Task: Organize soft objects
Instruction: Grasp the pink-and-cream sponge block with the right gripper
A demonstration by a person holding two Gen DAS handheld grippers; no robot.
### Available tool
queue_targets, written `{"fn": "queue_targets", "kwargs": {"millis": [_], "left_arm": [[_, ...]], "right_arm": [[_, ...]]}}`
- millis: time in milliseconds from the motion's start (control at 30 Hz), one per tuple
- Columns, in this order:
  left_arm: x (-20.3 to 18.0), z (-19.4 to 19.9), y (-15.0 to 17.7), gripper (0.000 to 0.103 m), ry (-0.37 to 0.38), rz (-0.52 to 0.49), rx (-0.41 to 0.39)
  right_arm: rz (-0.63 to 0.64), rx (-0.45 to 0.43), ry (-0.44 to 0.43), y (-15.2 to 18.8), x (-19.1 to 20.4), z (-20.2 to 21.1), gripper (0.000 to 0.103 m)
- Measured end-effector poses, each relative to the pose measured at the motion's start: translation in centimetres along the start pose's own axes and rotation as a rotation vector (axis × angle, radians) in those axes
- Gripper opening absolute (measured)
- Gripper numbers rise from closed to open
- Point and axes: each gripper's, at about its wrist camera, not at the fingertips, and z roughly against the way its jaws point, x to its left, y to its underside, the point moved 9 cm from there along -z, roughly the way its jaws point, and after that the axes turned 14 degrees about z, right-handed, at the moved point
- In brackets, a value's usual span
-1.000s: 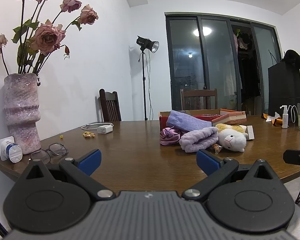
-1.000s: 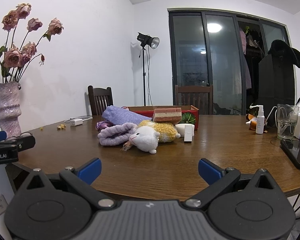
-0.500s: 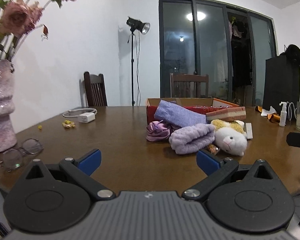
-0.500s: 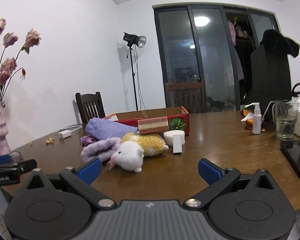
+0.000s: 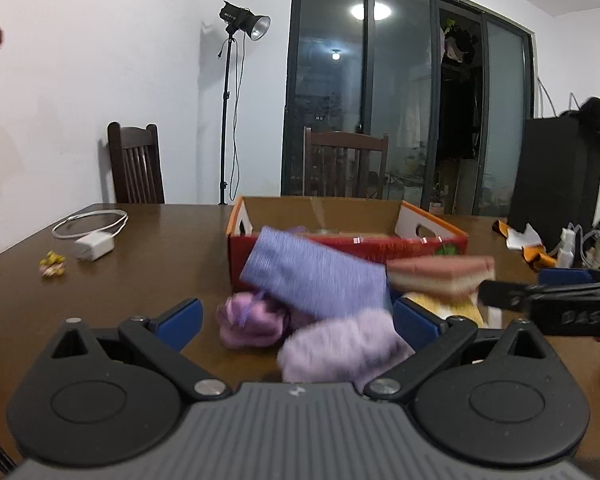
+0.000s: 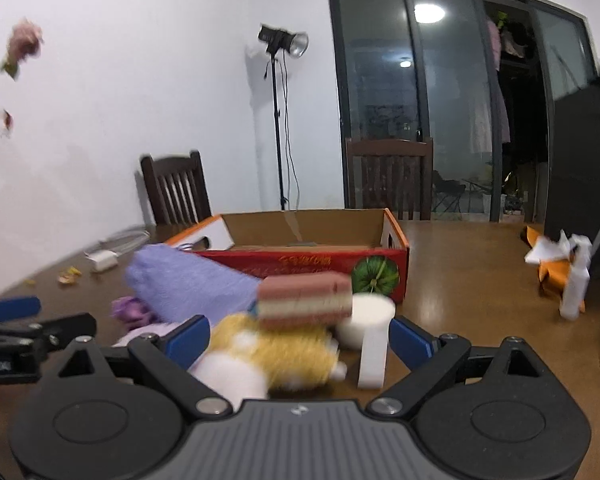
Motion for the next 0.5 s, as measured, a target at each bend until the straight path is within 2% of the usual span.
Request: {"fn": "queue_targets", "kwargs": {"millis": [167,200,267,300,433,500], "left_arm": [[-0.5,-3.5,-2.1,0.103,-0.006,0.025,-0.004],[-0.5,-3.9,-2.4,0.103,-0.008,0.028,-0.001],[-0.5,-4.4,-2.6,0.103,-0.010,0.029,0.006],[-0.5,-4.6,-2.6,0.103,-0.008,0.028,0.011],[-1.2,-3.8,-2.1,0.103,0.031,0.025,0.053],[-1.5,-2.7,-1.7,0.103,0.056,0.025,0.075]], "right_arm": [[0.051,0.071,-0.032,-1.5,-0.7,-5.8,0.096],[0.056,0.086,-0.048,-1.4,-0.7,-6.7,0.093],[0.053,0.101,-0.079,-1.3,-0.6,-7.8,0.071],[0.042,0.105,-0.092,-1.2,-0.7,-8.2,0.068],[0.022,0.053,-0.126,-1.5,-1.0,-6.5,0.068],[0.021,-0.001,-0.200,-2.1,-0.7,-3.9,0.068]]}}
